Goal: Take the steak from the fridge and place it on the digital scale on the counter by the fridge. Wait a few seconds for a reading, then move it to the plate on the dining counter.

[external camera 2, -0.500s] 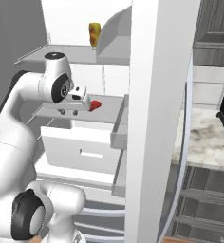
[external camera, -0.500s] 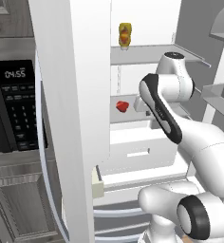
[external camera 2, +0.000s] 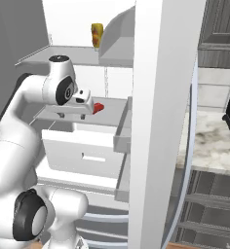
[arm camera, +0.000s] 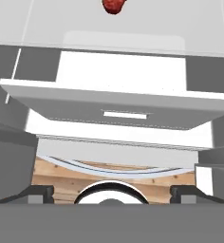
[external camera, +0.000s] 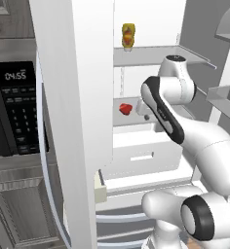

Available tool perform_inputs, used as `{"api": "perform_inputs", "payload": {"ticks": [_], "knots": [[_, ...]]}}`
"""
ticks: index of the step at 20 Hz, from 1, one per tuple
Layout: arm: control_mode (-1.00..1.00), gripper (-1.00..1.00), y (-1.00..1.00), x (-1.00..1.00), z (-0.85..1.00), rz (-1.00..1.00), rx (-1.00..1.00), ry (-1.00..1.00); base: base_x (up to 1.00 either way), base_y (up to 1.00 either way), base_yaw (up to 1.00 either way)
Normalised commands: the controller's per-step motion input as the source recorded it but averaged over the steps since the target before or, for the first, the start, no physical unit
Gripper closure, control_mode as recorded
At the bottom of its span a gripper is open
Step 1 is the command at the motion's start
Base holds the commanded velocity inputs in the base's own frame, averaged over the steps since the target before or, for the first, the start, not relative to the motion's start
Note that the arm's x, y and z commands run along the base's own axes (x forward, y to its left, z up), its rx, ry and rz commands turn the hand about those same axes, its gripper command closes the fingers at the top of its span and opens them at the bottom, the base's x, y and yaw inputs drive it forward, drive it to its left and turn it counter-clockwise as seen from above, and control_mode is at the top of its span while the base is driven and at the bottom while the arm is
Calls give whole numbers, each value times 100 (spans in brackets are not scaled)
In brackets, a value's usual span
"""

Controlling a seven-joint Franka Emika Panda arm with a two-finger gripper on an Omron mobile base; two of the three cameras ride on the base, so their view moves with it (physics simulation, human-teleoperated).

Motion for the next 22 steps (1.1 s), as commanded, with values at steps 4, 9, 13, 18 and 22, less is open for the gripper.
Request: {"api": "perform_inputs", "payload": {"ticks": [4, 9, 13, 18, 22], "knots": [[-100, -100, 12, 38, -1, 0, 1, -10, 0, 0, 0], [-100, -100, 17, 40, 0, -5, 5, -12, 0, 0, 0], [-100, -100, 35, 49, 0, -13, 0, -11, 0, 0, 0], [-100, -100, 39, 56, -3, -14, 0, -6, 0, 0, 0], [-100, -100, 7, 37, -25, -10, -7, 4, 0, 0, 0]]}}
